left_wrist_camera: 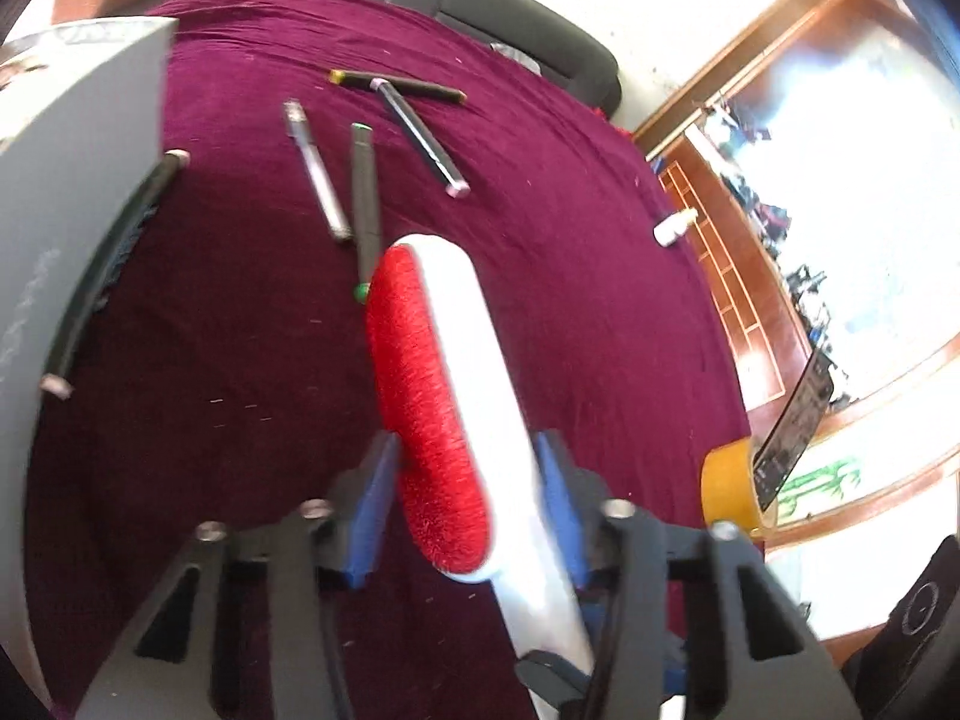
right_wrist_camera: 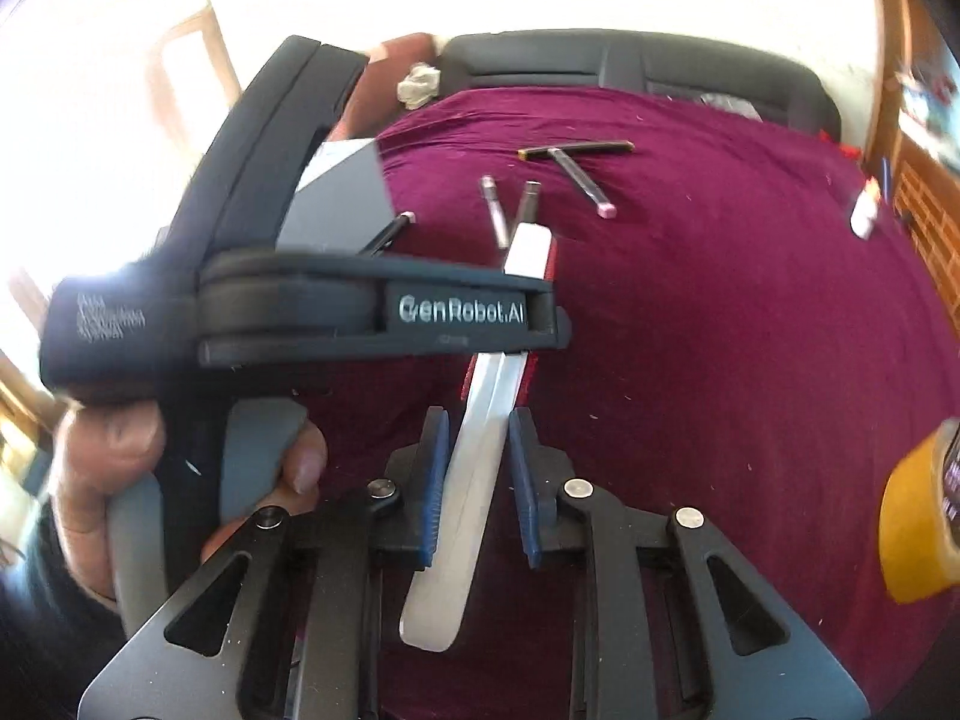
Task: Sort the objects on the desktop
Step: 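Lift the white lint brush with the right tool off the cloth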
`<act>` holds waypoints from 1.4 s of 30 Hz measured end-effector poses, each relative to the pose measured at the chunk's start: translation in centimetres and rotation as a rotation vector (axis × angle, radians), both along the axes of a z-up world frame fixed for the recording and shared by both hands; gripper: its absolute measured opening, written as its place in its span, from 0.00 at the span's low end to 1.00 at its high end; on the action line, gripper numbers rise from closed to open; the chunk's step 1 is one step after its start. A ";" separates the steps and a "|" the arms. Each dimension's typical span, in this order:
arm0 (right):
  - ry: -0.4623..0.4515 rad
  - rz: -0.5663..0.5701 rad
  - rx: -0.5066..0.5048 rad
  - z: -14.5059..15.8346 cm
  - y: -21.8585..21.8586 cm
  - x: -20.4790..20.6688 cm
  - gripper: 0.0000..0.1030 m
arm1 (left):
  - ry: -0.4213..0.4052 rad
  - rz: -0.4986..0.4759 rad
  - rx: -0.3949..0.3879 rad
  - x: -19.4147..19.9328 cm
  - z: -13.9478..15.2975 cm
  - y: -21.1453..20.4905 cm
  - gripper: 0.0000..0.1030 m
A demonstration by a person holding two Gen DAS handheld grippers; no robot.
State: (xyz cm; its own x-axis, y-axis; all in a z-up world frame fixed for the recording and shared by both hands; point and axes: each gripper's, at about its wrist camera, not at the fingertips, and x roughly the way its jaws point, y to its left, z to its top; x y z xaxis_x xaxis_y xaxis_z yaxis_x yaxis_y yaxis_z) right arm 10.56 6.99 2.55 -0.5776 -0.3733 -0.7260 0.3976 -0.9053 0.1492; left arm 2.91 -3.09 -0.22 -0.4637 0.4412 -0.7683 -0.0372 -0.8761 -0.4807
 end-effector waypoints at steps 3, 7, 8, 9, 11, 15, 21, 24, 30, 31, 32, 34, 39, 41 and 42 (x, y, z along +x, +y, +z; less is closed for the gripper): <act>-0.045 0.029 0.001 -1.0 -1.1 0.3 0.15 | -0.021 0.018 -0.026 0.8 -0.7 -0.9 1.00; -0.076 0.017 0.008 -2.4 -0.8 1.1 0.17 | 0.005 0.041 -0.018 2.4 -1.2 -2.1 1.00; -0.094 0.013 0.011 -2.9 -0.7 1.0 0.17 | 0.006 0.046 -0.006 2.6 -1.3 -2.3 1.00; -0.108 0.013 0.007 -3.1 -0.6 1.0 0.18 | 0.006 0.048 0.005 2.6 -1.4 -2.5 1.00; -0.126 0.026 -0.018 -3.4 -0.6 1.0 0.29 | 0.001 0.056 0.020 2.5 -1.5 -3.0 1.00; -0.154 0.041 -0.079 -3.2 -1.0 0.7 0.52 | -0.020 0.066 0.036 2.0 -1.8 -3.8 1.00; -0.205 0.071 -0.141 -3.3 -2.2 0.1 0.56 | -0.035 0.050 0.045 1.7 -2.0 -4.2 1.00; -0.247 0.077 -0.143 -4.1 -2.8 -0.9 0.56 | -0.033 0.043 0.044 1.7 -2.1 -4.4 1.00; -0.263 0.087 -0.066 -5.0 -3.9 -2.2 0.41 | -0.012 0.010 -0.005 1.9 -1.7 -3.9 1.00; -0.259 0.103 -0.062 -5.0 -4.2 -2.1 0.30 | -0.012 0.006 -0.011 1.8 -1.7 -3.8 1.00; -0.258 0.119 -0.063 -4.9 -4.5 -1.9 0.30 | -0.014 0.004 -0.013 1.8 -1.6 -3.8 1.00; -0.243 0.122 -0.032 -4.7 -4.7 -1.5 0.29 | -0.016 0.005 -0.019 1.7 -1.7 -3.9 1.00; -0.247 0.120 -0.023 -5.0 -3.3 -1.2 0.24 | -0.016 0.019 -0.049 0.8 -2.1 -4.0 1.00; -0.244 0.121 -0.018 -4.9 -2.8 -1.0 0.23 | -0.006 0.016 -0.069 0.6 -2.1 -3.7 1.00; -0.241 0.121 -0.017 -4.9 -2.6 -0.8 0.23 | -0.005 0.015 -0.077 0.6 -2.1 -3.5 1.00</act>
